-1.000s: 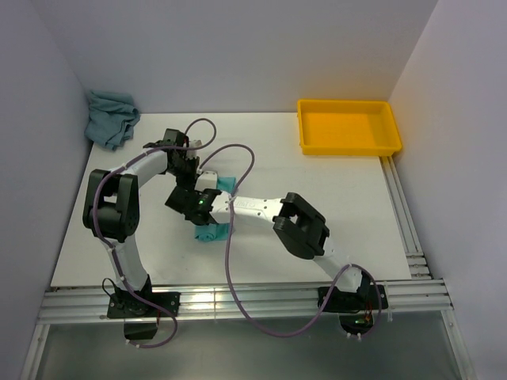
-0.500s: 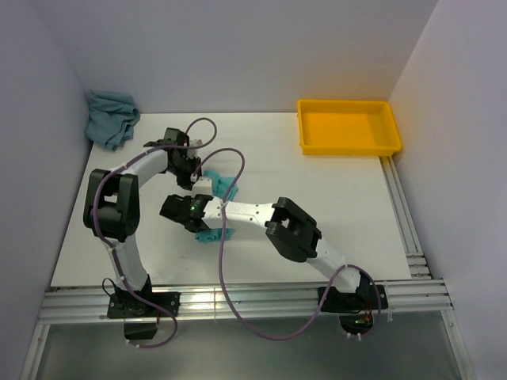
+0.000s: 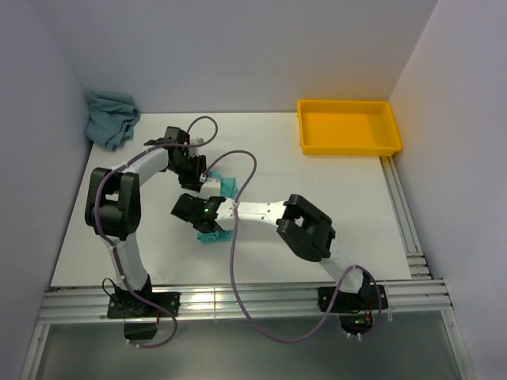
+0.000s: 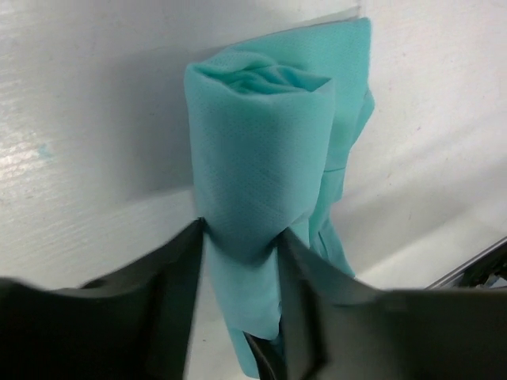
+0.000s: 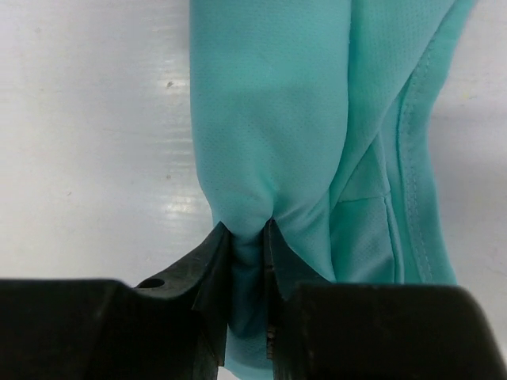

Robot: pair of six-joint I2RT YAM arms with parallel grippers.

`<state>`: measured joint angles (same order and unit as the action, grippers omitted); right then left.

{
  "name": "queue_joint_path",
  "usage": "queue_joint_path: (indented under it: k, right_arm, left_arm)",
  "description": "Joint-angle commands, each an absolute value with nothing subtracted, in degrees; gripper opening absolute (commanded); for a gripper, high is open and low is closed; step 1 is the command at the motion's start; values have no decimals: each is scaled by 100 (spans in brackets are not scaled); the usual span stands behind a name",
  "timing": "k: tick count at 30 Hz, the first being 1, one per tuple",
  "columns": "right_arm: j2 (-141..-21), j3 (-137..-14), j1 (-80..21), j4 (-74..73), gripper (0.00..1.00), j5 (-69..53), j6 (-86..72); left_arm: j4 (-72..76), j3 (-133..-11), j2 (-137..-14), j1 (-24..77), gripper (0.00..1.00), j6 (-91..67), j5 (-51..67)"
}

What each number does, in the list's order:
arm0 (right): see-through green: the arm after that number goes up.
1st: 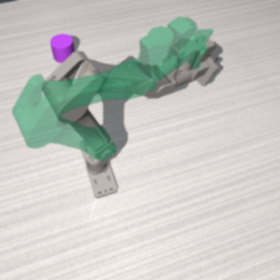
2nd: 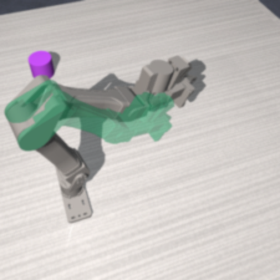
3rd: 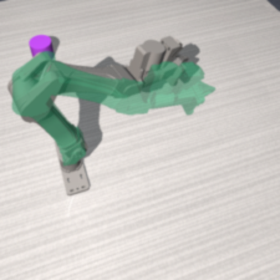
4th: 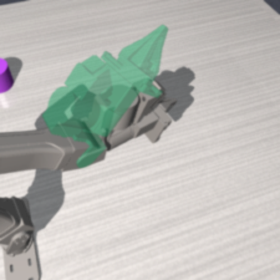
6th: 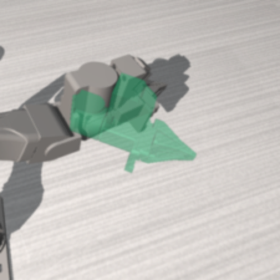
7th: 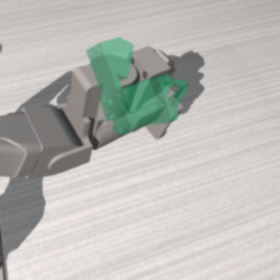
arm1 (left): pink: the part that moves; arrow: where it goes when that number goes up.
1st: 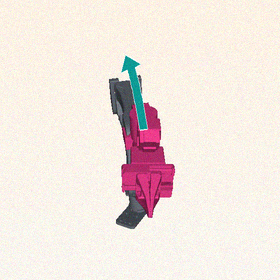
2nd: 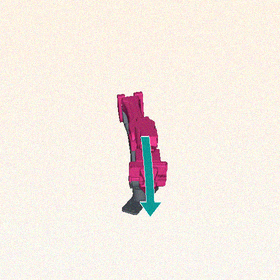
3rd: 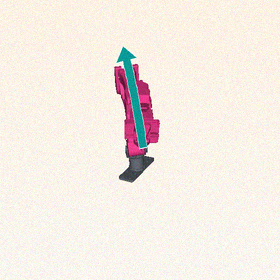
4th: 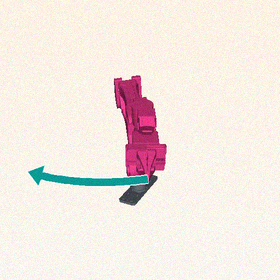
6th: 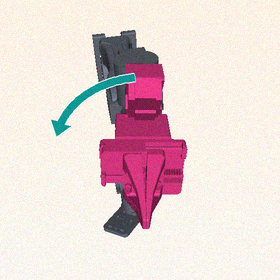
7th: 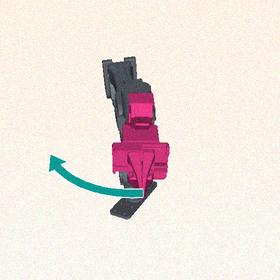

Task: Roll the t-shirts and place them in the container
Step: Roll the tshirt

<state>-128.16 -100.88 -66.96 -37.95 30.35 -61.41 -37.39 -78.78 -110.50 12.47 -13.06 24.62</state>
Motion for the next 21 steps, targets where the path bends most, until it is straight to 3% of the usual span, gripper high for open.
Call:
queue_joint_path:
  k: [1, 4, 11, 21]
  right_arm:
    - [-12132, -8909, -6566, -2851, 14, 2085, -6073]
    - [-11508, -7871, -6408, -1568, 11, 1672, -6161]
    - [-10662, -5803, -5898, 1444, 11, 837, -6862]
    - [-11055, -3904, -5476, 4990, 11, 27, -8103]
  left_arm:
    - [-3402, -8104, -10864, 1239, 51, -1266, 2855]
    - [-3419, -8182, -10741, 1169, 59, -1143, 3162]
    - [-3445, -8104, -10529, 888, 62, -906, 3866]
    - [-3147, -7252, -10626, 817, 63, -369, 4815]
